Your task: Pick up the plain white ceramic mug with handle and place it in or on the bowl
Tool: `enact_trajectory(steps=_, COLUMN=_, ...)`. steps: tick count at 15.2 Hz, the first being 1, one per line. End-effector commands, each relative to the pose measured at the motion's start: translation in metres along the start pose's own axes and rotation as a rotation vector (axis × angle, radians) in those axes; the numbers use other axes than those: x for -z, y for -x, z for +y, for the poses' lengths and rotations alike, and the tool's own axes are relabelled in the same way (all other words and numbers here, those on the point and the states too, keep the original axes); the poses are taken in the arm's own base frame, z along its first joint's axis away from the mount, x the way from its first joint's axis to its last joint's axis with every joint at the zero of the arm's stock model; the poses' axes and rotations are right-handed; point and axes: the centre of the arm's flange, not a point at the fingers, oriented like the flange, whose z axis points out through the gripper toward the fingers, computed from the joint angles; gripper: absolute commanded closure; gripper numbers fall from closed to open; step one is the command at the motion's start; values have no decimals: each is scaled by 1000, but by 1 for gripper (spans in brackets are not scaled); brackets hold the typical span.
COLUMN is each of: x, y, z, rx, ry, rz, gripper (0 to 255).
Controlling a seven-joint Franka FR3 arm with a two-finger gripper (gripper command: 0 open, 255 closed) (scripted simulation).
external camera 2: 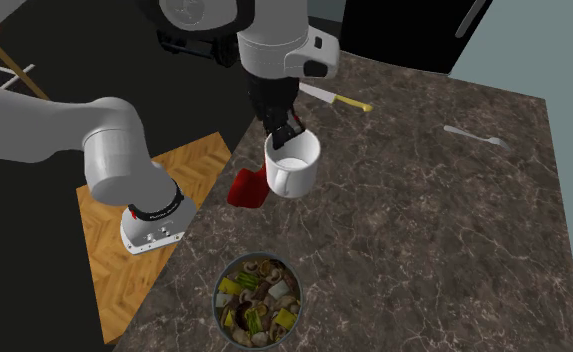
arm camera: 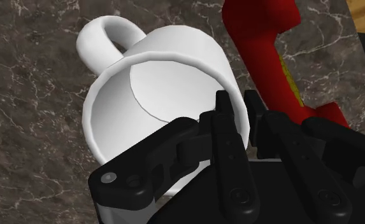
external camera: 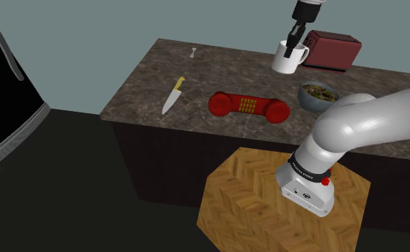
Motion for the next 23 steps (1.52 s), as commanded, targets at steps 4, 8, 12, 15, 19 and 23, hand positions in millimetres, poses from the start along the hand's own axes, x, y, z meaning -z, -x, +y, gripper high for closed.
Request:
enact_trajectory(steps=4, x=6, y=55, z=40, rx=1, ry=0, rz=0, gripper=255)
enact_trajectory(steps=8, x=11, y=98, z=70, rx=1, ry=0, rz=0, gripper=255)
enact_trajectory(steps=12, x=16, y=141, z=101, rx=1, ry=0, rz=0, gripper=255)
enact_trajectory(steps=15, x=20, y=173, z=123, rx=1, ry=0, rz=0, gripper=255)
enact_trajectory(steps=19, x=12, y=193, z=138, rx=1, ry=0, rz=0, gripper=255)
enact_trajectory(steps=23, x=-10, y=193, z=138, rx=1, ry=0, rz=0, gripper=255)
